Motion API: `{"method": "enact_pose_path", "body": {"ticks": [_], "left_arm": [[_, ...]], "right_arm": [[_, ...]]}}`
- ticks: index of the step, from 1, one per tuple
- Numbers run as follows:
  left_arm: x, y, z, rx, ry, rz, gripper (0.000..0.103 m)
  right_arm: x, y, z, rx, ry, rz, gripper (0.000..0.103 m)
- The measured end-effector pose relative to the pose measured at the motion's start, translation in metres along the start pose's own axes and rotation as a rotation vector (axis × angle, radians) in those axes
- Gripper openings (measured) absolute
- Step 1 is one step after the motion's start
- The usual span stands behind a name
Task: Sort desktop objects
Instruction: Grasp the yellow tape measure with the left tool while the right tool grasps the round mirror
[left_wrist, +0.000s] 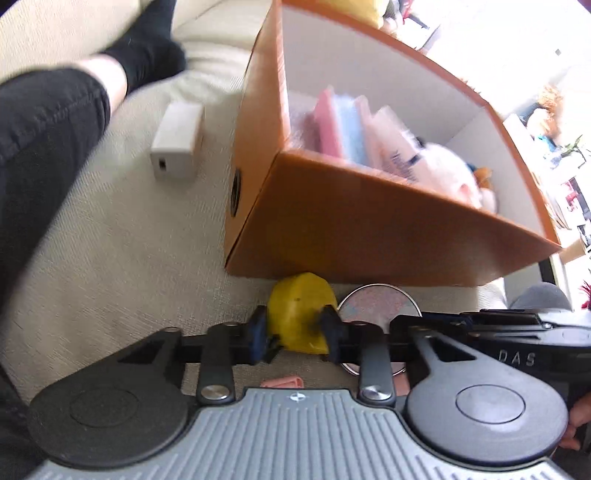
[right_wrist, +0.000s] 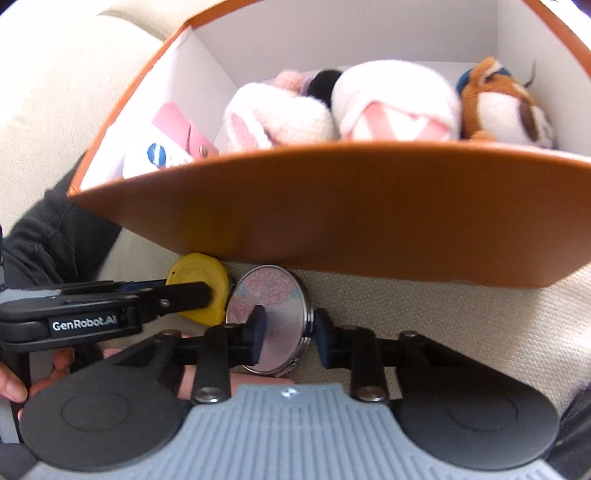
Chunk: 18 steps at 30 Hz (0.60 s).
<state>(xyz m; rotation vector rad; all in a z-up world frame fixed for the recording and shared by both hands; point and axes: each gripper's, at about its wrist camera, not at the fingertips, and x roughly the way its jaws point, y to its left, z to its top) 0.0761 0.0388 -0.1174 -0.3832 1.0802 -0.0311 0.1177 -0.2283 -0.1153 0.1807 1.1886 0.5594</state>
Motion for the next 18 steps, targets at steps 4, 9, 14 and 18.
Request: {"method": "enact_pose_path", "body": {"ticks": [4,9,14,18], "left_arm": [[-0.017,-0.011,-0.007,0.065,-0.020,0.004,0.024],[-0.025,-0.015,-0.005,0.115,-0.017,0.002,0.022],[-0.014,-0.029,0.001,0.110,-0.013,-0.010,0.023],[0.003,-0.036,0.002,0.111,0.006,0.013,0.023]], "right_arm": [[-0.014,0.015,-0.002,-0.028,-0.011,0.059,0.016],[-0.013,0.031,-0.002,-0.072,-0.008,0.040,0.018],[0.003,0.051,0.006,-0.088,0.017,0.029,0.022],[0.017,0.048,0.003,-0.093,0.020,0.001,0.020]]}}
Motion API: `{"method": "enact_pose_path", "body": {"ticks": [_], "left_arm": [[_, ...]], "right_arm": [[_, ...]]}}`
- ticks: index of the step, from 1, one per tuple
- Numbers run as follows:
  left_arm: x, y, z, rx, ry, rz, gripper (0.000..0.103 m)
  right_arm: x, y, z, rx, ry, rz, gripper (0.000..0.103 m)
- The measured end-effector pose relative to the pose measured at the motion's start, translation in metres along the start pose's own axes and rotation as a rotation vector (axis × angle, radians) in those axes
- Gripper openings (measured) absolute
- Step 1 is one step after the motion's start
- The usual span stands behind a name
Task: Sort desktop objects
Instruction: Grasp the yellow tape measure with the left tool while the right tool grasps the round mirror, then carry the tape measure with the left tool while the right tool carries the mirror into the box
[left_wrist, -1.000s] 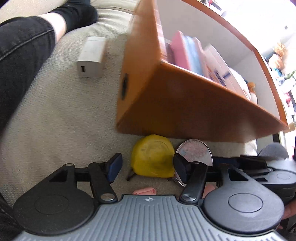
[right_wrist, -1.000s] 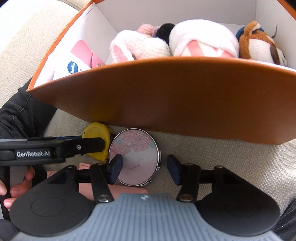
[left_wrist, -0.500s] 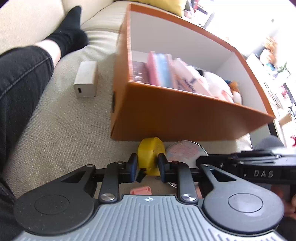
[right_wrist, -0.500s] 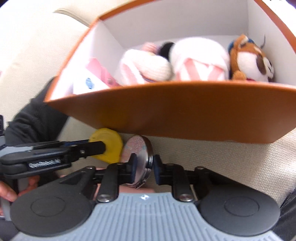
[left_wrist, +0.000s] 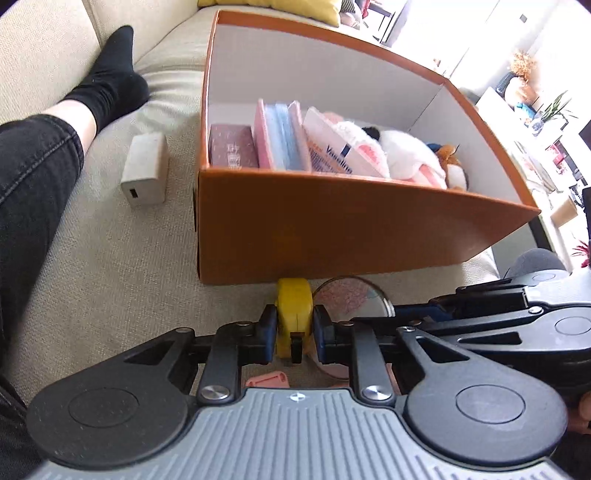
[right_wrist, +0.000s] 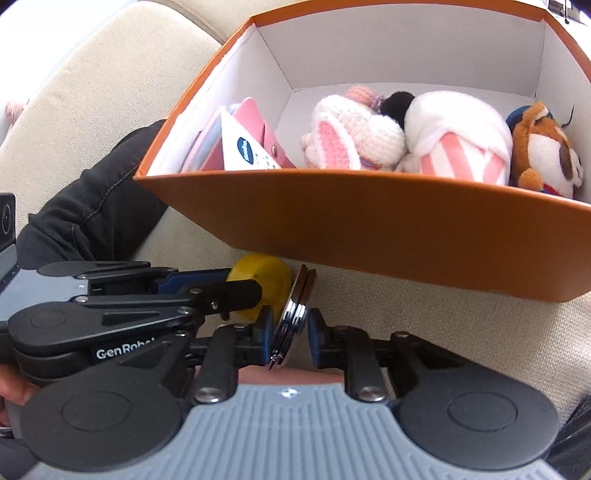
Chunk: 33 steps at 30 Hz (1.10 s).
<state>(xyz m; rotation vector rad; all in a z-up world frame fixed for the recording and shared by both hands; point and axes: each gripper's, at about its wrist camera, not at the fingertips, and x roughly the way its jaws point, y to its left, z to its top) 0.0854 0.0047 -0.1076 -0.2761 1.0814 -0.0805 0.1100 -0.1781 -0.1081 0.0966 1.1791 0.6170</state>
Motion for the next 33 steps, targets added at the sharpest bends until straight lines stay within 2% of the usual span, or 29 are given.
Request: {"method": "enact_pose_path", "body": {"ticks": [2,7,9,17,23,26,29,33], "left_arm": [[0.008,0.004,-0.002,-0.021,0.027,-0.006,0.022],[0.001,0.008,-0.004,-0.056,0.007,-0.017,0.022],[-0.009,0.006,-0.005,-0.042,-0.004,-0.013,0.022],[-0.076,-0.011,0.000,0.028,-0.047,-0.120,0.022],[-0.120,-0.016,0.031,0.052,-0.131,-0.178,0.022],[-0.131,-0.017,0.054,0.062,-0.178,-0.179,0.022],[-0.132,-0.014,0.082,0.065,-0.218,-0.142,0.022],[-0.117,-0.001,0.120,0.031,-0.237,-0.104,0.022]], "right_arm": [[0.004,0.000,-0.001,-0.002,0.004,0.005,0.019],[0.003,-0.008,-0.002,0.020,-0.007,0.036,0.015],[-0.027,-0.022,-0.006,-0.006,-0.020,0.031,0.014],[-0.088,-0.008,-0.004,-0.124,-0.067,0.081,0.014],[-0.143,-0.012,0.008,-0.147,-0.174,0.119,0.014],[-0.156,-0.012,0.033,-0.151,-0.227,0.129,0.014],[-0.159,-0.016,0.063,-0.155,-0.252,0.127,0.014],[-0.128,-0.021,0.114,-0.132,-0.230,0.120,0.014]]}}
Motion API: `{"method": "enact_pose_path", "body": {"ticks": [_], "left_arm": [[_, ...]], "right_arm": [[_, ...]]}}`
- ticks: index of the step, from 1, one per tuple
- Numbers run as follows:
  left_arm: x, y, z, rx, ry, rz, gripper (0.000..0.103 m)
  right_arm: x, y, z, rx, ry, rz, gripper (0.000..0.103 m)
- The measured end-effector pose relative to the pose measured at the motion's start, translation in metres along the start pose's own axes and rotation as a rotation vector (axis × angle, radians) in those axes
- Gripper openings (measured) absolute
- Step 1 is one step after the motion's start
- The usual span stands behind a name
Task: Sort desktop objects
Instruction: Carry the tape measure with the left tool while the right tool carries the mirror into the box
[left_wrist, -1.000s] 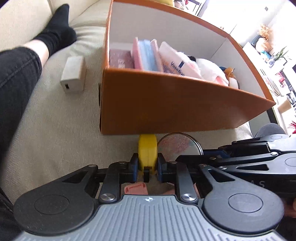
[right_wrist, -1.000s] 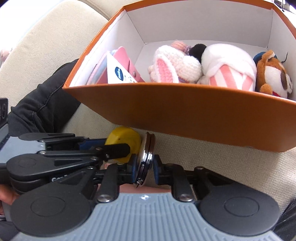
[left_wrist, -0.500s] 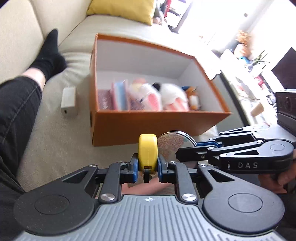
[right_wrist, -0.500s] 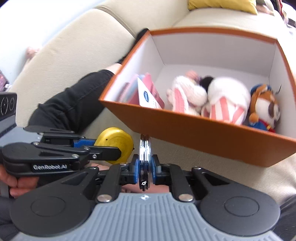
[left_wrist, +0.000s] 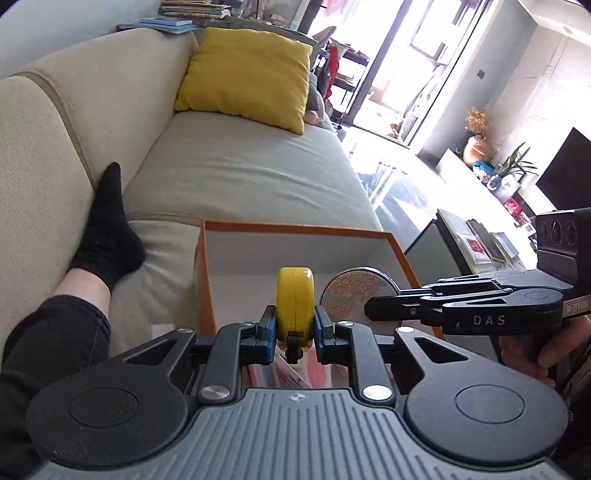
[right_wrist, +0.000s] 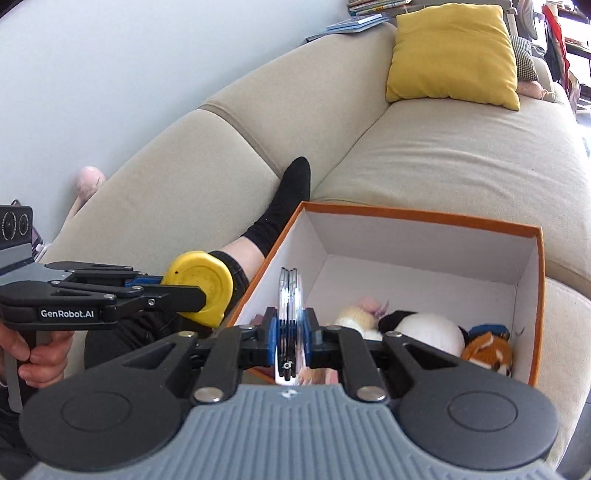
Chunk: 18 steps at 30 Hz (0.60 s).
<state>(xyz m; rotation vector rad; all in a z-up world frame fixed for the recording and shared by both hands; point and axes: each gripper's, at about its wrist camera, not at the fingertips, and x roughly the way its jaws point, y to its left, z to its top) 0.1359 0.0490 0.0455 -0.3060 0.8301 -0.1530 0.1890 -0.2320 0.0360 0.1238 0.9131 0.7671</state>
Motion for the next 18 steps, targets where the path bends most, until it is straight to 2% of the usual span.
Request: {"method": "enact_pose_path", "body": {"ticks": [4,9,14,18], "left_arm": [[0.029,0.021,0.019,-0.044,0.016,0.000,0.022],[0.057,0.036,0.026,-0.043,0.054,-0.009,0.022],[0.078,0.047,0.028,-0.036,0.089,-0.006,0.022],[0.087,0.053,0.030,-0.038,0.099,-0.016,0.022]], "right_arm": [[0.060,-0.027,0.031,0.053,0.085,0.014,0.014],[0.132,-0.048,0.040,0.109,0.227,0.059,0.014],[0.176,-0.058,0.040,0.160,0.321,0.138,0.015],[0.192,-0.061,0.033,0.190,0.389,0.162,0.015]]}}
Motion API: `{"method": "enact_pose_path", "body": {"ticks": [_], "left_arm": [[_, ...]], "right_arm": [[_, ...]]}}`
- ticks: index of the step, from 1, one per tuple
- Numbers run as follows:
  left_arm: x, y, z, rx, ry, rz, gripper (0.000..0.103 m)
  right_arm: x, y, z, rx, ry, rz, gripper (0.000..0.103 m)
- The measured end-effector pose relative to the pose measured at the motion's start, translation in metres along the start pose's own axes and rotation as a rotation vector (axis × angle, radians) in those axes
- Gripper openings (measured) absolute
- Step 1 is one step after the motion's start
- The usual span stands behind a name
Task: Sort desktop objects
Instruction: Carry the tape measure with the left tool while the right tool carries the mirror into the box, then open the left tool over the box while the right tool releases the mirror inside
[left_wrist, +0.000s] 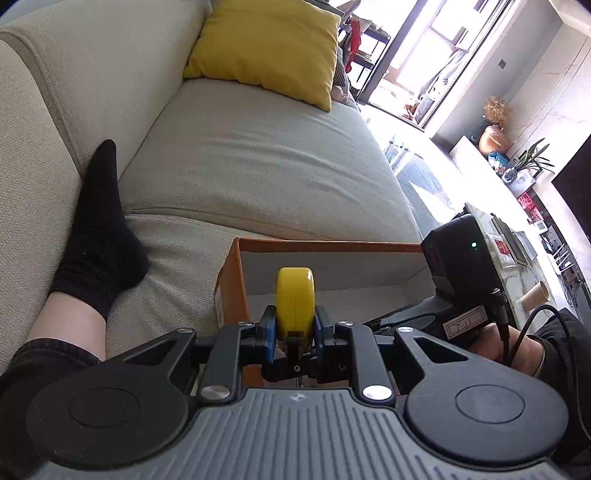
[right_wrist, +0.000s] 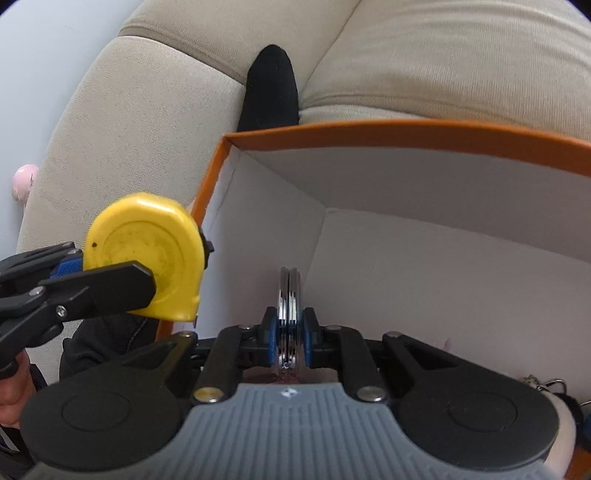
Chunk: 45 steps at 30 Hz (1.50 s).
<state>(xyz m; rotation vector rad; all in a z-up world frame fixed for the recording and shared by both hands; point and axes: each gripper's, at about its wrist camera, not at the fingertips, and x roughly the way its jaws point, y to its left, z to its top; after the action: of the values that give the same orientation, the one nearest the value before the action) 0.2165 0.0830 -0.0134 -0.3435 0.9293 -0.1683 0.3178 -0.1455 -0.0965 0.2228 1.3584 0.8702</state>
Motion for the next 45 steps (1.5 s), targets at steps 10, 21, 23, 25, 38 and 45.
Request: {"method": "enact_pose_path", "body": {"ticks": [10,21,23,25,38,45], "left_arm": [[0.011,0.002,0.002,0.008,0.024,-0.004,0.022],[0.017,-0.001,0.004,0.037,0.072,-0.002,0.022],[0.020,-0.006,0.004,0.066,0.094,0.003,0.022],[0.025,-0.013,0.002,0.106,0.129,0.009,0.022],[0.076,-0.046,0.006,0.243,0.369,0.112,0.022],[0.092,-0.073,-0.003,0.411,0.490,0.163,0.022]], "right_arm": [[0.011,0.015,0.001,-0.152,0.048,-0.228,0.032],[0.014,0.023,-0.005,-0.250,0.091,-0.247,0.023],[0.009,0.023,-0.007,-0.248,0.081,-0.251,0.018],[-0.003,0.022,-0.007,-0.249,0.045,-0.255,0.018],[-0.045,0.010,-0.003,-0.254,-0.026,-0.307,0.018],[-0.034,0.011,0.001,-0.267,-0.021,-0.302,0.017]]}}
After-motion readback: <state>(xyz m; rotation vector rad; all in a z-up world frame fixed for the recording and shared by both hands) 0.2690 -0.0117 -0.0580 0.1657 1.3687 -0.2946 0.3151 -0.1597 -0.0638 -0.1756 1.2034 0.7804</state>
